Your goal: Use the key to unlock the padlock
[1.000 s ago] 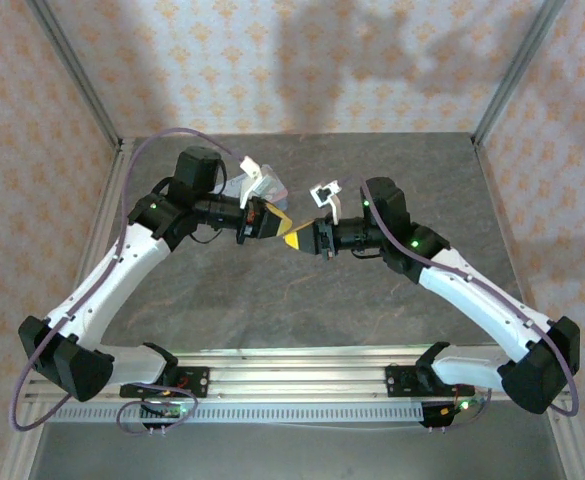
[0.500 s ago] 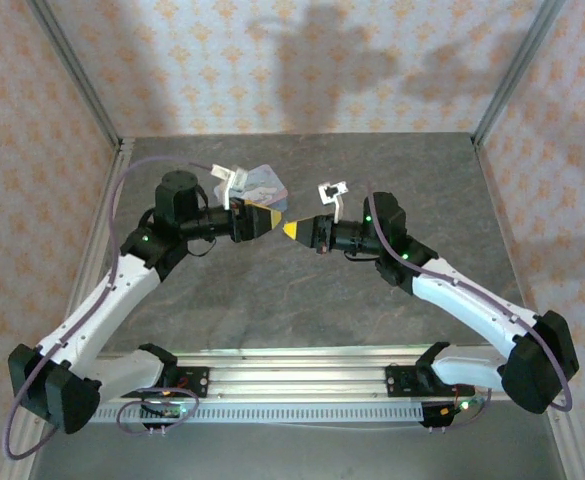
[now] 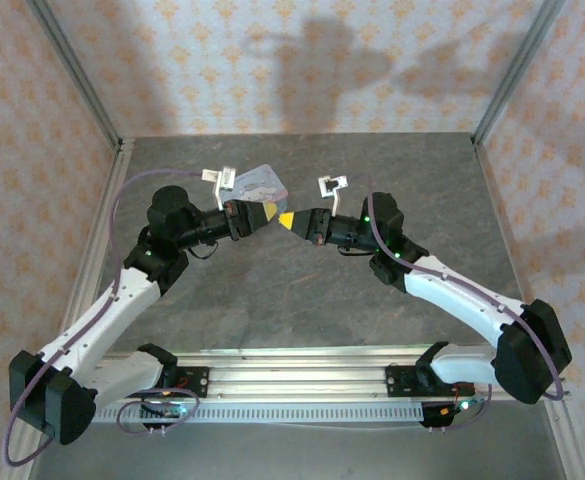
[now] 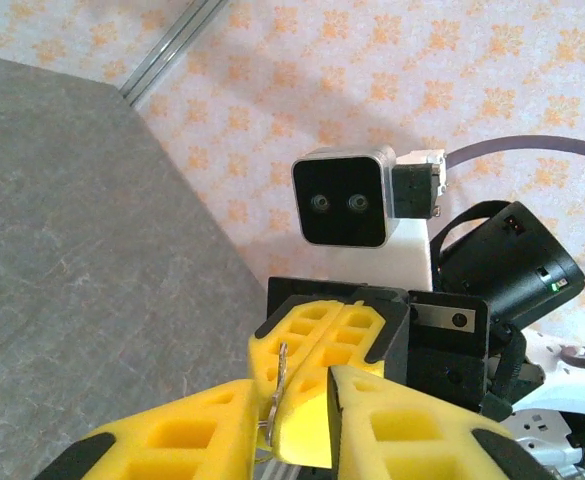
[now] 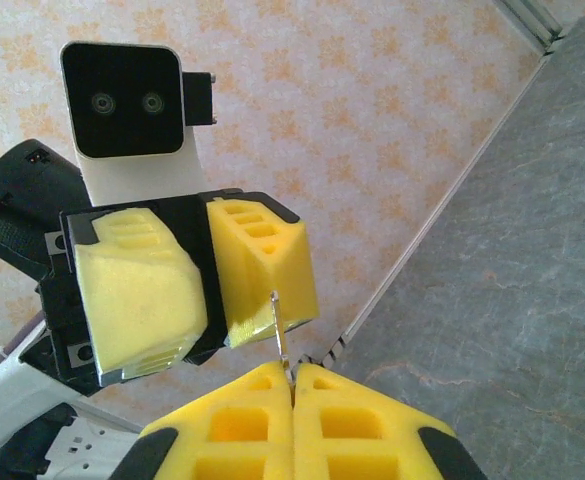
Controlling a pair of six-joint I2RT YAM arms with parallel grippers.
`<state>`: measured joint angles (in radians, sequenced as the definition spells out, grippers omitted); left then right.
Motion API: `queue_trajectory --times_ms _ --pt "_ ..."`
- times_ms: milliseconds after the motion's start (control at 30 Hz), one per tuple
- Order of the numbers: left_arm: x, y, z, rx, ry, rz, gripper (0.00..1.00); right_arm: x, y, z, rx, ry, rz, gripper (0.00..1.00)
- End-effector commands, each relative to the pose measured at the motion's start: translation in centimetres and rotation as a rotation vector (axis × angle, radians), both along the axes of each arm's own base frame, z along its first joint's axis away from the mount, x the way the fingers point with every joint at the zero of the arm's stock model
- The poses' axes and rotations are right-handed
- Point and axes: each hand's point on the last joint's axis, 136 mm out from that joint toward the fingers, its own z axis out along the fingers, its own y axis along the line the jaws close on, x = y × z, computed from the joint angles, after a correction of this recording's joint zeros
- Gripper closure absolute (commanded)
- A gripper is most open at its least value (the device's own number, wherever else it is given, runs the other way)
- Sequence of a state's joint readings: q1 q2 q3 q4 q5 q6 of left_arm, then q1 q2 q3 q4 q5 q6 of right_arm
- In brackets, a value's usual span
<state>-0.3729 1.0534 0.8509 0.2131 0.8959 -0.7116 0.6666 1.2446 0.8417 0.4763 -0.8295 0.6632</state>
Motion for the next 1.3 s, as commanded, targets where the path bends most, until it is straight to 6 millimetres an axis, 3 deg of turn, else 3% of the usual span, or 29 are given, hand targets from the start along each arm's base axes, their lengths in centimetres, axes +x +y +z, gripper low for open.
queue_trajectory --times_ms 0,700,900,1000,1167,1267 --pt "0.2 0.1 0.8 -0.036 -0.030 0.021 0.76 0.1 0.0 1.5 0.053 -0.046 0.001 1.00" --pt "1.1 -1.2 0.4 -0.019 -0.021 -0.012 0.81 -0.3 1.0 1.0 0.029 -0.058 0.059 1.00" --pt "1.1 -1.3 0.1 -0.001 -0.024 -0.018 0.89 -0.8 1.6 0.9 0.010 -0.064 0.095 1.00" --pt "0.8 -1.5 0.1 0.012 -0.032 -0.038 1.00 -0.9 1.7 0.8 0.000 -0.068 0.101 1.00" --pt "-0.1 -1.4 -0.2 0.082 -0.061 -0.066 1.00 -0.6 1.4 0.8 -0.023 -0.069 0.075 0.99" --pt "-0.7 -1.2 -0.1 0.155 -0.099 -0.087 1.00 -0.7 0.9 0.7 -0.062 -0.079 0.055 0.78"
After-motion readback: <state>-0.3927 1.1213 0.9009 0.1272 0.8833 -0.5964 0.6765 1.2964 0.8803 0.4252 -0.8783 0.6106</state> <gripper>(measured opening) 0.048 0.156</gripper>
